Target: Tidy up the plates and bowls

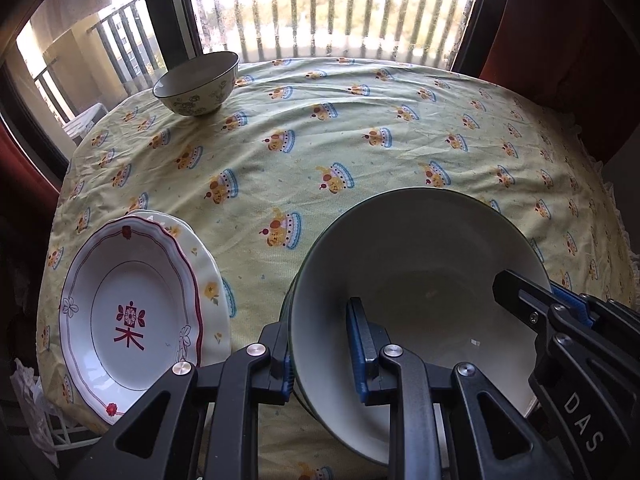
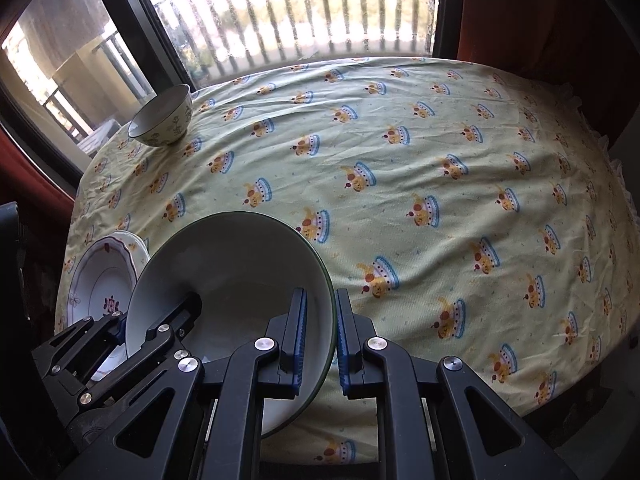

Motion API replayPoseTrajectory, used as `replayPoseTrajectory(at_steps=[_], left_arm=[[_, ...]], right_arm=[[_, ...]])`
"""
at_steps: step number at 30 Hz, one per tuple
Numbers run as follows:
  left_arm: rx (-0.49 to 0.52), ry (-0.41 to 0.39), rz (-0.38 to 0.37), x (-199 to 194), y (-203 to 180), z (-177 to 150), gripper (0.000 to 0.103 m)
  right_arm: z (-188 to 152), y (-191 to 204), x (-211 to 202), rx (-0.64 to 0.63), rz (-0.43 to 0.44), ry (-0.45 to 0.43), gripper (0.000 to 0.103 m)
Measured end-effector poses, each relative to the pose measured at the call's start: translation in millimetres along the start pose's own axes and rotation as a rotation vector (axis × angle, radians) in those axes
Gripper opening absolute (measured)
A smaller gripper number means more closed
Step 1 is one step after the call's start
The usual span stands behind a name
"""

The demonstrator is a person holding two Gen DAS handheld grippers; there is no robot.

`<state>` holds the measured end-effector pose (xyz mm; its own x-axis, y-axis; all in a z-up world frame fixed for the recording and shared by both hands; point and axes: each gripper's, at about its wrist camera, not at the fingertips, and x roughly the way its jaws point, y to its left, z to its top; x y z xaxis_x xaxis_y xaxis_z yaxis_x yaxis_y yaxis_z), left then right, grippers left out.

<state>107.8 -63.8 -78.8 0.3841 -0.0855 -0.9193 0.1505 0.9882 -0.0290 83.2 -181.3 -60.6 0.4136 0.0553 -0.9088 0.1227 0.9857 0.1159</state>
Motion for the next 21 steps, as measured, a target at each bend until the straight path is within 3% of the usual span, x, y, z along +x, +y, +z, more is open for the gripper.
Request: replayPoseTrajectory(at_steps=[11, 21], left_arm=[[0.017, -0.011, 0.028, -3.2, -5.2, -2.0, 0.020], [0.054, -0.025, 0.109, -5.9, -6.8, -3.6, 0.020]], right_arm=[[-5.0, -6.1, 7.4, 0.013, 0.012, 0.012, 0.016], [-7.0, -8.5, 19.0, 0.042, 0.075, 0.045, 0.016]])
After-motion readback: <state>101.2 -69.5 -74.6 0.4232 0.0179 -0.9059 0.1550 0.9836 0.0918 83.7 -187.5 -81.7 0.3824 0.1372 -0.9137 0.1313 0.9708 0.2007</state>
